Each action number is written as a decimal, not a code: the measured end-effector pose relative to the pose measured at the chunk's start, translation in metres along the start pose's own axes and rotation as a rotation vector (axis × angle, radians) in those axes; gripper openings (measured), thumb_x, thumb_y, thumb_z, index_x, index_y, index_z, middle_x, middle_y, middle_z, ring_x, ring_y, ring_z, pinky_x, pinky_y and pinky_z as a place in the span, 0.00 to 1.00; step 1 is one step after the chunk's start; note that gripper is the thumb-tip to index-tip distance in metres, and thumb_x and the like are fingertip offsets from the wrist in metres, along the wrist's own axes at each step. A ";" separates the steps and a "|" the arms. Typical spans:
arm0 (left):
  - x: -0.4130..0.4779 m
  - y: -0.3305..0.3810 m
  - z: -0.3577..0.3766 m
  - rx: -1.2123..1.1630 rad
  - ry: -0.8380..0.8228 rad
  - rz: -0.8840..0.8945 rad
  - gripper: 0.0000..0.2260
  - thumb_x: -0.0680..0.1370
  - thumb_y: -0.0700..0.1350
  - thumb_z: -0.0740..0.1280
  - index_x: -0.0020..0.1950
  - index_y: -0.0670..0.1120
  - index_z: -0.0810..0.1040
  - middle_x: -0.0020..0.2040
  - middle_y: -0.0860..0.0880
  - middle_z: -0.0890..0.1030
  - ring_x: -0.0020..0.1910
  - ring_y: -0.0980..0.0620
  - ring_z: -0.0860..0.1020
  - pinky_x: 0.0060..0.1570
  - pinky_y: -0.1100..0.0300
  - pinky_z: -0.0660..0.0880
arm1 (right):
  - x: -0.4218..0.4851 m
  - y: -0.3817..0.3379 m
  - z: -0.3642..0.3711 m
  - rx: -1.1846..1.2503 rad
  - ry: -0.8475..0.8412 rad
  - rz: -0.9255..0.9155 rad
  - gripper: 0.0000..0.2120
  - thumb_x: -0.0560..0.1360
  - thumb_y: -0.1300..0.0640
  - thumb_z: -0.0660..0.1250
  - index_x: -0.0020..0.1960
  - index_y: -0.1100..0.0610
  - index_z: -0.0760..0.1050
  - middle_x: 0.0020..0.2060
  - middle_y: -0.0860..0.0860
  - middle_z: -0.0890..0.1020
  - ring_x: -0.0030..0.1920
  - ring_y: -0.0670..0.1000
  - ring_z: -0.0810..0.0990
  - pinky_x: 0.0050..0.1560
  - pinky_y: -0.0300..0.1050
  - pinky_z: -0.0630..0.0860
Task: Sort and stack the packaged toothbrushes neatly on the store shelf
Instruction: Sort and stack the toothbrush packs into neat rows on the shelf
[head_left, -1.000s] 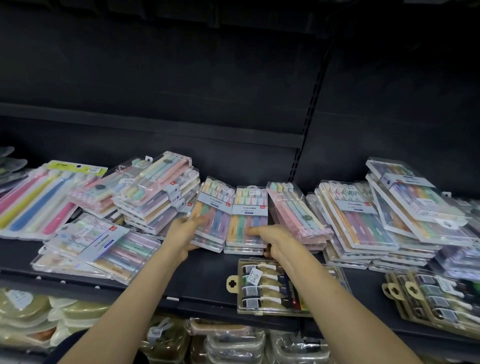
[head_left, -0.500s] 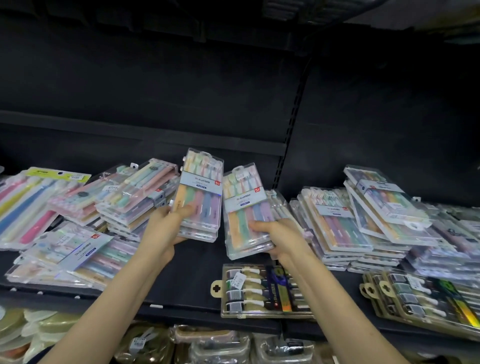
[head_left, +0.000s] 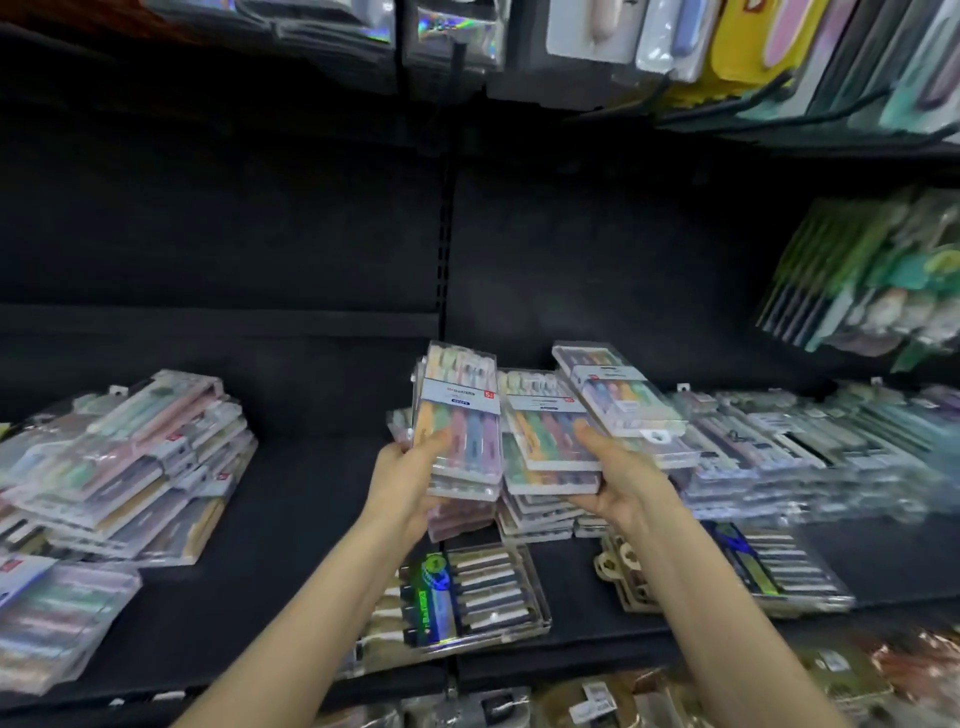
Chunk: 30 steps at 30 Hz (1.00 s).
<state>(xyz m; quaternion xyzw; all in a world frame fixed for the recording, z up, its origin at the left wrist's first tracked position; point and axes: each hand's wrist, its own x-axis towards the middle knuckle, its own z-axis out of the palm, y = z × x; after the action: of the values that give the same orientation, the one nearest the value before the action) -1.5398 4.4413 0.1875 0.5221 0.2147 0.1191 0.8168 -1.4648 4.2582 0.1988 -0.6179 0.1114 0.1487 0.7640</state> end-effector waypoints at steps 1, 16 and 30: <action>0.000 -0.002 0.004 0.000 0.007 -0.008 0.12 0.77 0.40 0.67 0.59 0.35 0.76 0.47 0.40 0.83 0.33 0.50 0.84 0.26 0.61 0.77 | 0.000 0.000 -0.002 0.015 0.003 0.008 0.16 0.73 0.52 0.72 0.57 0.59 0.77 0.54 0.57 0.82 0.51 0.58 0.82 0.49 0.59 0.81; 0.006 -0.003 0.012 0.102 0.085 -0.006 0.13 0.77 0.40 0.67 0.59 0.34 0.75 0.46 0.41 0.83 0.37 0.48 0.83 0.30 0.59 0.79 | -0.018 0.019 -0.014 -1.092 0.286 -0.624 0.16 0.79 0.50 0.63 0.59 0.62 0.71 0.32 0.50 0.74 0.32 0.50 0.73 0.25 0.37 0.60; -0.045 0.024 0.067 0.111 -0.301 0.058 0.19 0.77 0.48 0.66 0.64 0.39 0.73 0.53 0.43 0.83 0.49 0.46 0.83 0.46 0.54 0.78 | -0.057 -0.027 -0.010 -0.187 -0.220 -0.462 0.16 0.76 0.55 0.68 0.63 0.51 0.75 0.49 0.51 0.85 0.44 0.52 0.86 0.36 0.41 0.80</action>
<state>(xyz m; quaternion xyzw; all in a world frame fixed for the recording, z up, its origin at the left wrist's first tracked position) -1.5468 4.3787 0.2434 0.5842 0.0810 0.0509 0.8059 -1.5083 4.2378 0.2413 -0.6751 -0.1304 0.0463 0.7247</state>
